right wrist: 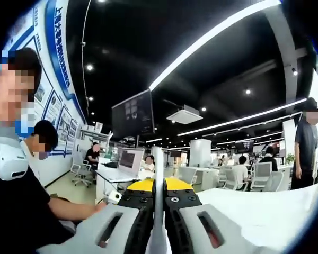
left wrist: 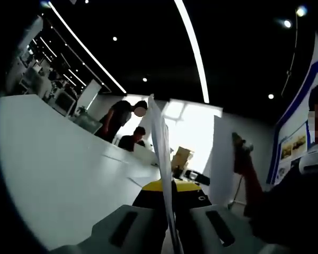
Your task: Organize the stack of printing papers by aligning and flattening the scattered papers on the table
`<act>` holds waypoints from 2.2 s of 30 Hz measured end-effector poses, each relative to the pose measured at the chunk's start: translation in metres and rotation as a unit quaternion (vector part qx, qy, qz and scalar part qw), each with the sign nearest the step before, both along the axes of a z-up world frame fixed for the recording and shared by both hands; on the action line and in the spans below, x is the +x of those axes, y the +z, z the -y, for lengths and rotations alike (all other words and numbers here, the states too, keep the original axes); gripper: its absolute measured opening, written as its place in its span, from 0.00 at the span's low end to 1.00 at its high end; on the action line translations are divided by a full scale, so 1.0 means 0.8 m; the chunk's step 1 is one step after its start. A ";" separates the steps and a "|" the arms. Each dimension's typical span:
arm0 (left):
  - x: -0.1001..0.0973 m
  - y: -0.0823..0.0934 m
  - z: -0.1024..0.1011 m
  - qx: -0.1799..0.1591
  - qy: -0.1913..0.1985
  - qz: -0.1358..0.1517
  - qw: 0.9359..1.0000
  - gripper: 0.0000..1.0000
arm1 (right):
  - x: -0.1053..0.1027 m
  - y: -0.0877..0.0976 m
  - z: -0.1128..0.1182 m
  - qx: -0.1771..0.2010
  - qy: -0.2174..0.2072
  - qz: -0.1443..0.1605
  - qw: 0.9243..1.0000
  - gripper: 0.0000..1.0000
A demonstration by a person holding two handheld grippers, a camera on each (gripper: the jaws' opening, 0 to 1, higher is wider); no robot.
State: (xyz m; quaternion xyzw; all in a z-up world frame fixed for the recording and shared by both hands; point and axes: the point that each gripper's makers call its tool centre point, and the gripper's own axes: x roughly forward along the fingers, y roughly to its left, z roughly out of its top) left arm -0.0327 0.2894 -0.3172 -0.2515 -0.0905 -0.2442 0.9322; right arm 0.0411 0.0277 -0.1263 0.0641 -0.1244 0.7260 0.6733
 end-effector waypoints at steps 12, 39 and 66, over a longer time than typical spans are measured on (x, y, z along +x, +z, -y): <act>-0.001 0.000 0.003 0.000 0.000 0.000 1.000 0.06 | -0.030 0.014 0.002 0.021 0.037 -0.002 0.999 0.01; -0.001 0.001 0.005 0.002 -0.001 0.001 1.000 0.06 | -0.080 0.017 -0.011 0.038 0.117 -0.040 0.992 0.01; -0.001 0.001 0.003 0.004 -0.002 0.003 1.000 0.06 | -0.094 0.003 -0.032 0.032 0.154 -0.082 0.984 0.01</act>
